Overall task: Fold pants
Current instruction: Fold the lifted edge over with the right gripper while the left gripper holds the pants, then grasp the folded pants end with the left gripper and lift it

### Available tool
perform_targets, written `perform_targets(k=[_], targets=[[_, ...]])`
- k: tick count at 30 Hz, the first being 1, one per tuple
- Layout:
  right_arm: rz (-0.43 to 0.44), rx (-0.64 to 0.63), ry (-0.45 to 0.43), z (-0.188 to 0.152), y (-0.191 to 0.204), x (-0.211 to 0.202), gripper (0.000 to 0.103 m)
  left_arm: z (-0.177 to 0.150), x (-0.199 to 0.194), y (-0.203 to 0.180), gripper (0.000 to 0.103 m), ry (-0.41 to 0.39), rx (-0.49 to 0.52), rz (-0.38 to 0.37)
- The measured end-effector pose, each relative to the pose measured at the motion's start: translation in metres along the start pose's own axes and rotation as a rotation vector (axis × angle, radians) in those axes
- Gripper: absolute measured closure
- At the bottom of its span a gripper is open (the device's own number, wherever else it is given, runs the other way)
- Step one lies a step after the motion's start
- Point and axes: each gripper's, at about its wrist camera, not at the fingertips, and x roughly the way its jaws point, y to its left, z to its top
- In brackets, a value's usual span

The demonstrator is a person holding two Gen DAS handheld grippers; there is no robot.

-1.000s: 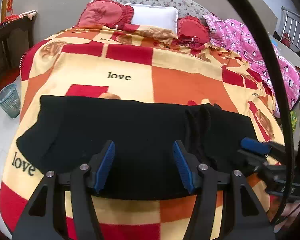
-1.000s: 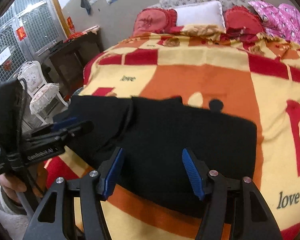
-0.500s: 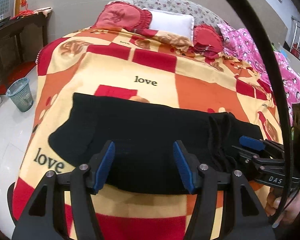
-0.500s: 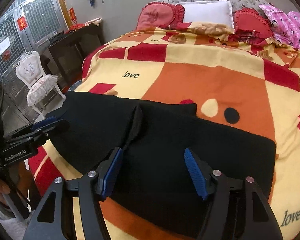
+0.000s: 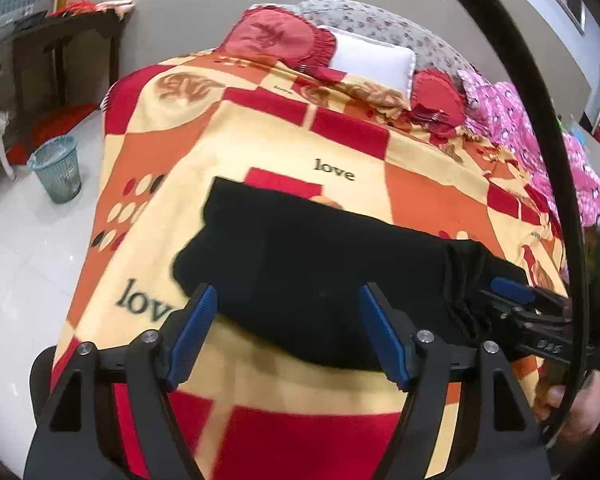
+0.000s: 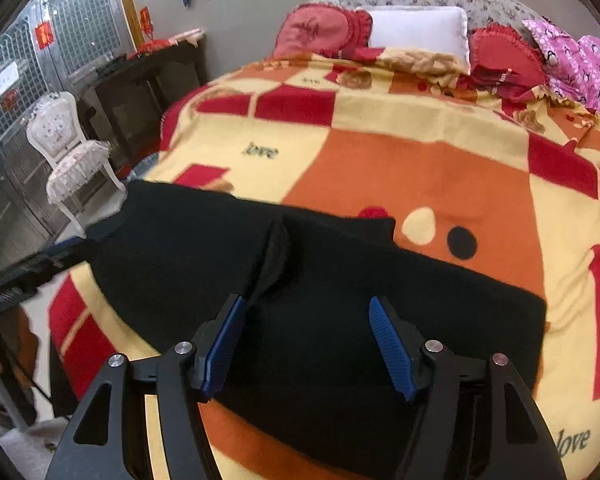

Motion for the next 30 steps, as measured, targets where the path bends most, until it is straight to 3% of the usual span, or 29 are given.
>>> perform_targets(k=[4, 11, 30], targets=[[-0.008, -0.012, 0.005, 0.006, 0.005, -0.004, 0.036, -0.003, -0.002, 0.024, 0.027, 0.001, -0.061, 0.014], [0.155, -0.004, -0.051, 0.035, 0.028, -0.004, 0.025, -0.006, 0.000, 0.048, 0.023, -0.001, -0.146, 0.034], [0.277, -0.190, 0.083, 0.090, 0.116, 0.089, 0.020, -0.004, 0.028, 0.047, 0.020, 0.055, -0.162, 0.022]])
